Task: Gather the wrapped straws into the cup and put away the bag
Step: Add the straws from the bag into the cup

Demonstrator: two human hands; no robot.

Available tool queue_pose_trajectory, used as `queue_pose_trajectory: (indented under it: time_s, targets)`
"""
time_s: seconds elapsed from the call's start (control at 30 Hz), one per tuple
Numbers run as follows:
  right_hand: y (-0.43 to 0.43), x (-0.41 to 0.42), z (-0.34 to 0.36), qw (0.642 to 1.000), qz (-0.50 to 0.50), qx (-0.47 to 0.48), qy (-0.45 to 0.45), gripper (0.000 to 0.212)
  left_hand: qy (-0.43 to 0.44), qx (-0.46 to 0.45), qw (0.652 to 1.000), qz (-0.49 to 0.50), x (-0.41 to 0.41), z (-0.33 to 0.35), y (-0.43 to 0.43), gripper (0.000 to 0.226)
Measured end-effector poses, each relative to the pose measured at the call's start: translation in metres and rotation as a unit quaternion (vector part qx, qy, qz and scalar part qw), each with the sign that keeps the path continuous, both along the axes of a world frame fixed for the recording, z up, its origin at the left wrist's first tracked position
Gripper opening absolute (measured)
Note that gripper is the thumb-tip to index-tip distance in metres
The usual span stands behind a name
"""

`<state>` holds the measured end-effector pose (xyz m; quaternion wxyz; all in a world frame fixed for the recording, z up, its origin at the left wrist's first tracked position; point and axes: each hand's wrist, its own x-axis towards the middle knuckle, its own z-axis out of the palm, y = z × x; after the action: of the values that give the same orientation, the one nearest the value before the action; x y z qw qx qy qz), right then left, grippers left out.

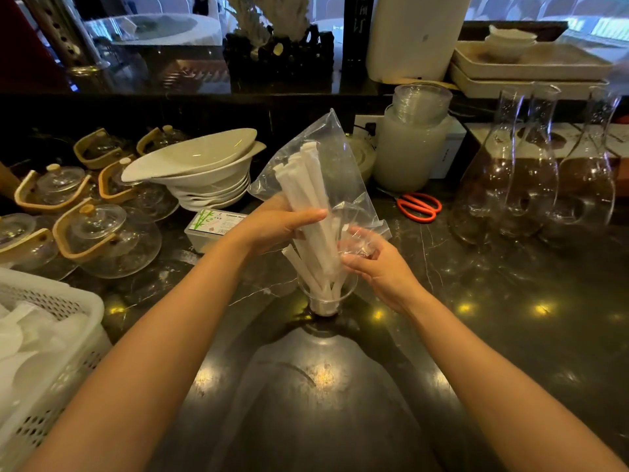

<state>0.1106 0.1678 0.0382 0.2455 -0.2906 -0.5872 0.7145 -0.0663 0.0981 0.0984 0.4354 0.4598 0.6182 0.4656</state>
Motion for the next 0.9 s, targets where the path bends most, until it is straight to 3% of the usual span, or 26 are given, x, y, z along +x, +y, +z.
queue_pose_trajectory:
  time_s: [0.1,0.23,0.47,0.6,0.67,0.73,0.83,0.9]
  targets:
    - [0.002,0.001,-0.004,1.0,0.007,-0.014,0.005,0.044,0.022,-0.011,0.999,-0.025,-0.003,0.005,0.0,0.02]
    - [0.008,0.004,-0.003,0.998,-0.026,-0.053,0.011,0.039,0.025,-0.032,0.996,-0.082,-0.011,0.009,-0.001,0.024]
    - [0.024,0.014,0.006,0.984,-0.112,-0.132,0.046,0.009,0.057,-0.011,0.995,-0.082,-0.012,0.013,-0.001,0.023]
    - [0.033,0.013,0.008,0.986,-0.147,-0.057,-0.048,0.051,0.095,-0.002,0.991,-0.089,-0.012,0.017,0.0,0.021]
    - [0.036,0.012,0.011,0.986,-0.12,0.005,-0.115,0.06,0.105,-0.001,0.989,-0.104,-0.011,0.019,0.0,0.022]
    - [0.038,0.01,0.012,0.979,-0.083,0.078,-0.169,0.046,0.107,0.0,0.989,-0.107,-0.011,0.021,0.0,0.022]
    - [0.039,0.009,0.017,0.975,-0.062,0.119,-0.177,0.016,0.116,-0.003,0.988,-0.097,-0.011,0.022,0.0,0.022]
    - [0.038,0.008,0.02,0.973,-0.06,0.137,-0.177,0.007,0.128,0.002,0.988,-0.087,-0.013,0.023,0.0,0.023]
